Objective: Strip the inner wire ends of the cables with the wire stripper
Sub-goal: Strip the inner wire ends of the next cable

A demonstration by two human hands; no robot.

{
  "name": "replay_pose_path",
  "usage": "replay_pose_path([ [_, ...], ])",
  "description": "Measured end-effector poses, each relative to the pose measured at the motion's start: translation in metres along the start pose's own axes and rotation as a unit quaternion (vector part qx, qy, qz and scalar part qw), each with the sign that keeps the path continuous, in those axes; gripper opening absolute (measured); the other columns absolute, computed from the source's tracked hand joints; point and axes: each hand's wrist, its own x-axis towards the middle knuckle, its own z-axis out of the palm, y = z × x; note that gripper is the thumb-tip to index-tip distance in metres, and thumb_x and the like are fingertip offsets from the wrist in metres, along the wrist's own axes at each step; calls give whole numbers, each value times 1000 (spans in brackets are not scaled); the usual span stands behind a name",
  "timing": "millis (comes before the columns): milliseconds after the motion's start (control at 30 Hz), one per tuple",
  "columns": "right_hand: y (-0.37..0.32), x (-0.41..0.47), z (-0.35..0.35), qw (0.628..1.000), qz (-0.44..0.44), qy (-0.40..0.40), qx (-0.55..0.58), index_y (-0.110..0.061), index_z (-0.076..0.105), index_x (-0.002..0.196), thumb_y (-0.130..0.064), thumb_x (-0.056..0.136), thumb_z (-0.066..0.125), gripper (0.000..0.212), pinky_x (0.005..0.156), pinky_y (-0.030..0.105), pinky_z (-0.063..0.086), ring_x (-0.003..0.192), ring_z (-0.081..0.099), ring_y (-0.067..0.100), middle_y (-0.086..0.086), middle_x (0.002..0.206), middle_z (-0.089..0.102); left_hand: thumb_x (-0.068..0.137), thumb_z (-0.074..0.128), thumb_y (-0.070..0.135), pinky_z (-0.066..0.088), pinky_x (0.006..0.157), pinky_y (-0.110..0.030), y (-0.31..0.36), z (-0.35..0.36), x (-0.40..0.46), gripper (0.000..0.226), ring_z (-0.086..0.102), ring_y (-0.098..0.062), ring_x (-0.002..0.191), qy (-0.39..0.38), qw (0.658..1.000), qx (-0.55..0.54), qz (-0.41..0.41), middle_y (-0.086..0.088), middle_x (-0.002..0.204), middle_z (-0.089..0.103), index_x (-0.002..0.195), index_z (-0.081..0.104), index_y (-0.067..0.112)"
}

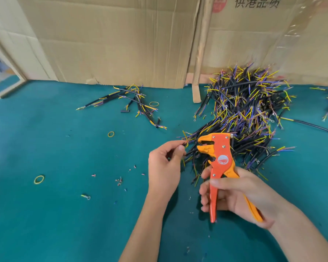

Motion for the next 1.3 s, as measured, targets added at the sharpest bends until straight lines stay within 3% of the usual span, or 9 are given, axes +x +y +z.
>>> replay_pose_path([
  [167,0,-4,-2,999,9,-27,-23,-5,70,102,-9,71,84,34,73,52,56,75,63,42,31,90,62,95,65,8,40,58,-16,2,1,-3,32,48,-6,61,-23,999,48,11,-7,75,69,83,73,37],
  [233,0,-4,-3,999,10,-32,-24,-6,69,99,-10,73,84,30,71,51,56,73,62,40,29,88,60,94,65,7,40,59,-15,3,2,-4,31,49,-5,61,-30,998,52,14,-4,75,70,85,74,35],
  [333,-1,-3,-2,999,10,-36,-24,-7,67,95,-13,76,83,26,69,50,56,70,60,37,24,83,59,94,65,5,40,62,-8,5,2,-5,29,54,3,61,-39,997,63,19,18,69,69,88,75,31],
  [400,-1,-4,-2,999,10,-38,-29,-8,66,92,-14,77,83,24,66,49,55,68,59,35,22,80,57,94,64,4,39,61,-7,6,2,-6,31,54,4,60,-43,997,66,23,23,68,67,87,75,32],
  [967,1,-2,-1,999,9,-15,-29,-11,59,79,-25,76,85,29,54,40,47,53,47,27,16,67,47,96,62,2,37,59,-6,2,1,-4,26,53,5,57,-57,997,41,30,21,65,66,94,78,23],
  [1167,4,3,6,997,-24,60,-29,-14,47,68,-42,68,87,48,40,25,34,37,30,18,8,55,31,96,63,4,37,55,-13,2,3,-3,33,47,1,51,-57,998,2,23,17,61,63,91,76,34],
  [1233,4,4,8,998,-33,56,-19,-14,50,68,-41,67,88,47,41,26,35,37,33,19,9,55,35,95,65,6,40,58,-15,0,4,-3,27,50,0,54,-48,999,5,19,15,64,67,92,77,30],
  [1300,5,2,9,999,-35,29,4,-9,58,78,-33,70,87,38,48,37,45,47,46,26,16,63,46,93,68,5,43,61,-15,-1,5,-4,20,54,-1,57,-31,999,3,14,12,68,70,94,78,22],
])
